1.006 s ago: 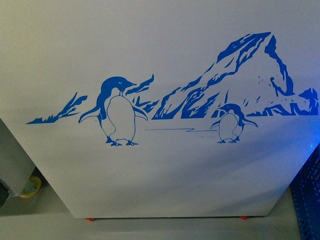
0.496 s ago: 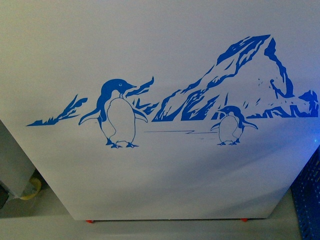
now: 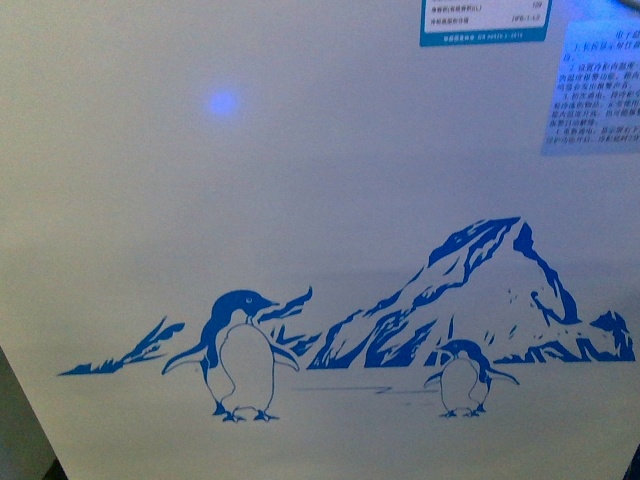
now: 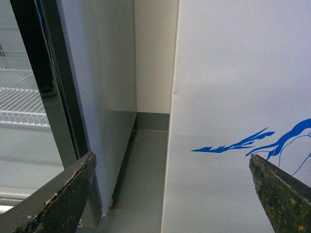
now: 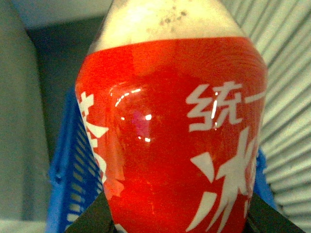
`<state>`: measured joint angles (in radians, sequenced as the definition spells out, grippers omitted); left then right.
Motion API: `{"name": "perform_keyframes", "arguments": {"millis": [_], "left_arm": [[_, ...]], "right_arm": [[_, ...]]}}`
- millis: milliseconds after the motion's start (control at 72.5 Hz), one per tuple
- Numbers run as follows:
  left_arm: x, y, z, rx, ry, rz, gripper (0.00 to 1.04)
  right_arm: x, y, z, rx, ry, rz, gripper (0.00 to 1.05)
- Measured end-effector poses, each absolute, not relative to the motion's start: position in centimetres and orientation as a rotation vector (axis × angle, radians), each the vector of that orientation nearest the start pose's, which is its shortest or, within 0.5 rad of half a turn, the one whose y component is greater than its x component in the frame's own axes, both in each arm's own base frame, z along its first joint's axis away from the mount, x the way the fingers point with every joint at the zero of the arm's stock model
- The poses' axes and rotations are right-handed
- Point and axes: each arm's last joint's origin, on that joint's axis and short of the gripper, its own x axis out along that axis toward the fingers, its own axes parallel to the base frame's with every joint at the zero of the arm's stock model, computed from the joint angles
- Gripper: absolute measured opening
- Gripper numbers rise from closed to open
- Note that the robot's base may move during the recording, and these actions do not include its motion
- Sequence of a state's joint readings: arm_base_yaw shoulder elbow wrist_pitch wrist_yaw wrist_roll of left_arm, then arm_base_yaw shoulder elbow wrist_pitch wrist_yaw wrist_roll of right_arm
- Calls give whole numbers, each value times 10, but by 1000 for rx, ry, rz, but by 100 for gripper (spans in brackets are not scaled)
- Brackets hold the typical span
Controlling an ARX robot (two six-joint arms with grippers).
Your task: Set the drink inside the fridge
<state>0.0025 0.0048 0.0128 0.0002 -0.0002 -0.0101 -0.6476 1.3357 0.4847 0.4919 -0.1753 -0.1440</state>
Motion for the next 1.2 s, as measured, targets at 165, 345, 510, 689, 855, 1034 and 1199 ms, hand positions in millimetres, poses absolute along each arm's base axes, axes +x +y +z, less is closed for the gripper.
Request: {"name": "perform_keyframes", "arguments": {"millis": [165, 345, 510, 689, 855, 1034, 1199], "left_arm": [[97, 0, 168, -10, -8, 3, 97], [97, 0, 168, -10, -8, 3, 97], [97, 0, 168, -10, -8, 3, 97], [97, 0, 168, -10, -8, 3, 97], [97, 0, 168, -10, -8, 3, 97], [97, 0, 168, -10, -8, 3, 97], [97, 0, 168, -10, -8, 3, 97]], "right_arm": [[164, -111, 267, -81, 43, -398, 38], [126, -71, 309, -123, -183, -325, 38], [104, -43, 320, -89, -307, -239, 38], [101, -28, 316, -28, -339, -235, 38], [104, -10, 311, -16, -344, -225, 38], [103, 5, 309, -27, -348, -163, 38], [102, 11, 307, -39, -346, -178, 38]]}}
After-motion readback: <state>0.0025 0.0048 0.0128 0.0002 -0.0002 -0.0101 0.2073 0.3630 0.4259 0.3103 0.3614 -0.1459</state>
